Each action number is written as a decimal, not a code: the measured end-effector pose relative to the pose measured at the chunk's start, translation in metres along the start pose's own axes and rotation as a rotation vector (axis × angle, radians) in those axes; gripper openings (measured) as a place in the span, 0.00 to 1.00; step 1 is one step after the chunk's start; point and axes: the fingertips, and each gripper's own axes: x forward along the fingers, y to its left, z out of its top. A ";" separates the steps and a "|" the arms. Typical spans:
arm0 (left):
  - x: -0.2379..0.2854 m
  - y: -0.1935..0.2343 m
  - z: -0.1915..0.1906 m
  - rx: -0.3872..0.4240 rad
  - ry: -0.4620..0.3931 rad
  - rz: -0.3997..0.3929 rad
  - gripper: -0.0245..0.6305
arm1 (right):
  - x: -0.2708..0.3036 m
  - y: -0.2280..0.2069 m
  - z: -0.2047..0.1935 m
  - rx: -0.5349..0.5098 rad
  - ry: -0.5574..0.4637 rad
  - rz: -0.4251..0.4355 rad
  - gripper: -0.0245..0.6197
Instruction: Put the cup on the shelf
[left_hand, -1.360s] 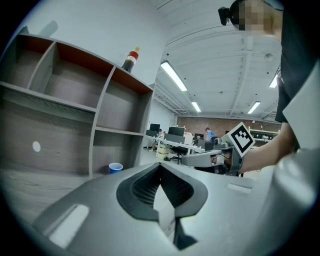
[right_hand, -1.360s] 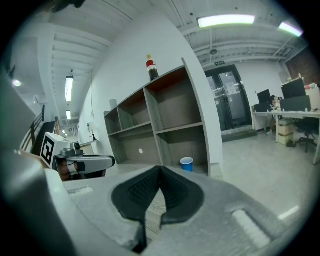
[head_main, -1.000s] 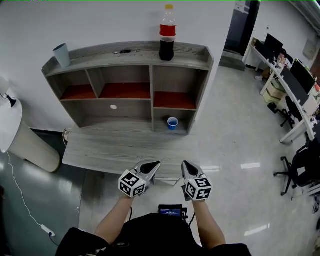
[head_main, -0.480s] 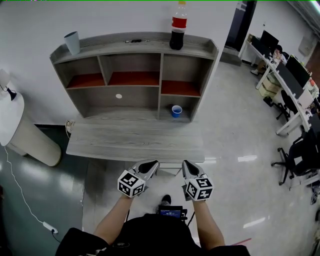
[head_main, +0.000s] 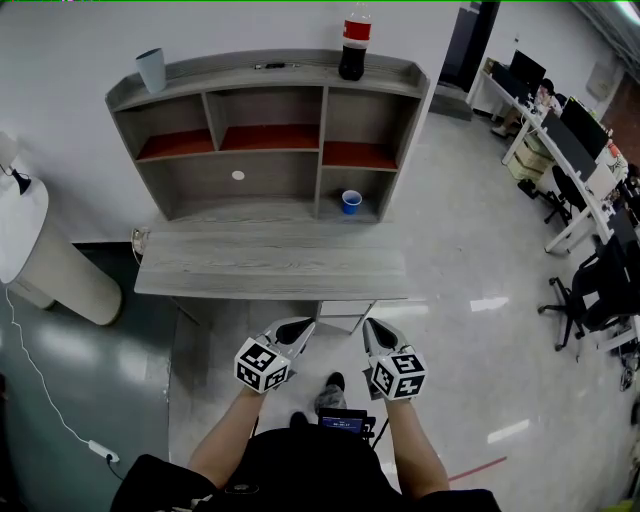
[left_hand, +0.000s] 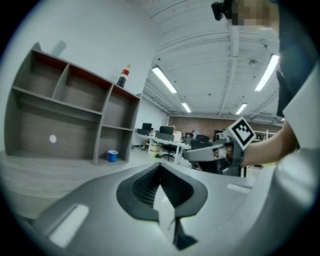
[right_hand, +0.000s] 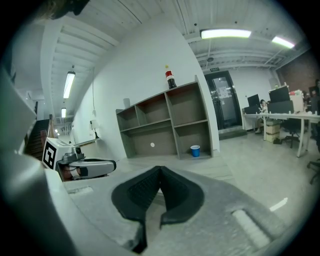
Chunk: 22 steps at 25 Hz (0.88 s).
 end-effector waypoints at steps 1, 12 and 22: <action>-0.003 -0.002 -0.002 0.001 0.001 -0.002 0.04 | -0.003 0.003 -0.003 -0.001 0.001 -0.002 0.04; -0.023 -0.018 -0.006 0.021 0.001 -0.022 0.04 | -0.026 0.023 -0.012 -0.011 -0.014 -0.014 0.04; -0.026 -0.023 -0.005 0.032 0.009 -0.047 0.04 | -0.031 0.029 -0.013 -0.011 -0.020 -0.025 0.04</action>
